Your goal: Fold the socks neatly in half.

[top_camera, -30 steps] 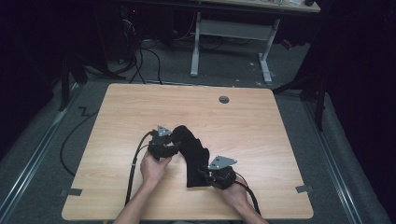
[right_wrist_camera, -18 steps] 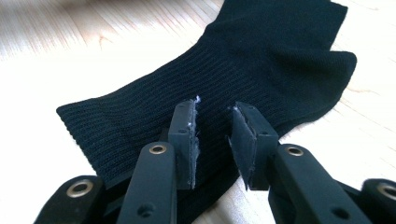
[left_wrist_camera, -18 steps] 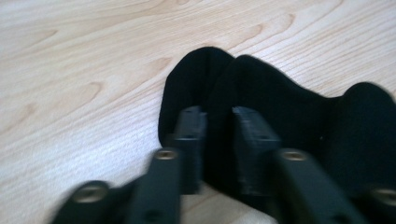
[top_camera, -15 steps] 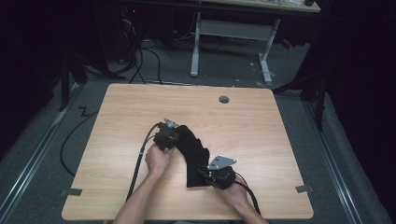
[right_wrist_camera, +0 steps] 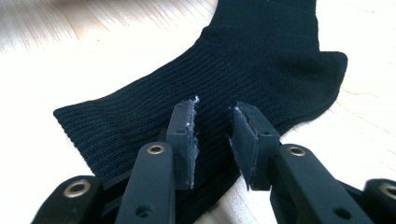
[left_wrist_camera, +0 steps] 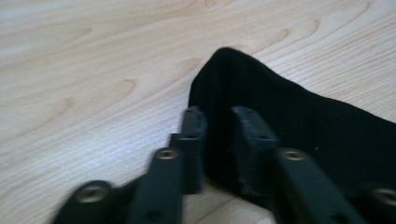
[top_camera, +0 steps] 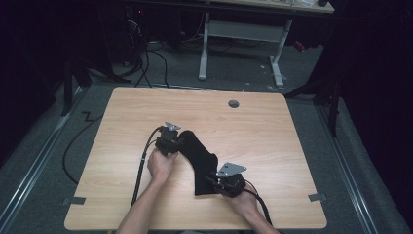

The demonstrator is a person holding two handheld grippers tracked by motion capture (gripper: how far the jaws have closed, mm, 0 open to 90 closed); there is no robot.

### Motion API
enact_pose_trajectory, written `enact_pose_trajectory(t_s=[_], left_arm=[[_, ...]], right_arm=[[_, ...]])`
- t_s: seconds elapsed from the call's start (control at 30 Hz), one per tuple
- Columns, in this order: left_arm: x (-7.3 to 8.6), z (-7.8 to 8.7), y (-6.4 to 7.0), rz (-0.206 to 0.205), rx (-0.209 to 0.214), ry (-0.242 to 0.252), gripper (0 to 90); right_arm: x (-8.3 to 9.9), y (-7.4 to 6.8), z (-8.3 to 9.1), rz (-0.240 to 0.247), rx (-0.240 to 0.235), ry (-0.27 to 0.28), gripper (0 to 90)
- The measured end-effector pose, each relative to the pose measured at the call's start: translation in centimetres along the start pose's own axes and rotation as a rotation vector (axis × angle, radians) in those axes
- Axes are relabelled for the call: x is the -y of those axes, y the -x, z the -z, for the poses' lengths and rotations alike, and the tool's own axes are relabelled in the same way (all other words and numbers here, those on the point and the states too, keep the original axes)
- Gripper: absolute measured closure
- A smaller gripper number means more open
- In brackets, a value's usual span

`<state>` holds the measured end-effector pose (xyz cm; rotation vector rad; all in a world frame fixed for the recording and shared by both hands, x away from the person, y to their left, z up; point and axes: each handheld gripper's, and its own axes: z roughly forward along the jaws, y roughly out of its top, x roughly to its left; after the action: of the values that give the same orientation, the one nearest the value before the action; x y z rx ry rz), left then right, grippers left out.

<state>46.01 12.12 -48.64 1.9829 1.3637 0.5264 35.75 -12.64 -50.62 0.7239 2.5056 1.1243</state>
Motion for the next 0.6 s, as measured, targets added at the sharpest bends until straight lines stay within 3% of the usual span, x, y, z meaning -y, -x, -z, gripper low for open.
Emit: enact_pose_trajectory(t_s=[0.07,0.1,0.23,0.27,0.4,0.5,0.6], left_arm=[[0.1,0.0,0.1,-0.003,0.002,0.001,65.3],[0.1,0.1,0.3,-0.013,0.001,0.002,57.7],[0.0,1.1,1.1,-0.050,0.007,0.030,51.4],[0.0,1.5,1.5,-0.065,0.016,0.034,50.4],[-0.1,2.1,2.3,-0.101,0.022,0.049,47.6],[-0.1,2.4,2.5,-0.107,0.038,0.049,46.9],[0.2,2.6,3.0,-0.107,0.082,0.055,46.9]], right_arm=[[-0.1,0.0,0.0,-0.011,0.000,-0.003,66.5],[-0.3,0.2,0.2,-0.017,0.001,-0.004,64.3],[-0.8,0.7,0.7,-0.045,0.000,0.025,66.1],[-1.2,1.3,0.8,-0.073,0.001,0.046,68.4],[-2.3,2.6,0.5,-0.109,0.016,0.040,75.3],[-2.8,3.2,0.0,-0.122,0.029,0.030,77.9],[-3.5,4.0,-0.8,-0.134,0.045,0.019,81.9]])
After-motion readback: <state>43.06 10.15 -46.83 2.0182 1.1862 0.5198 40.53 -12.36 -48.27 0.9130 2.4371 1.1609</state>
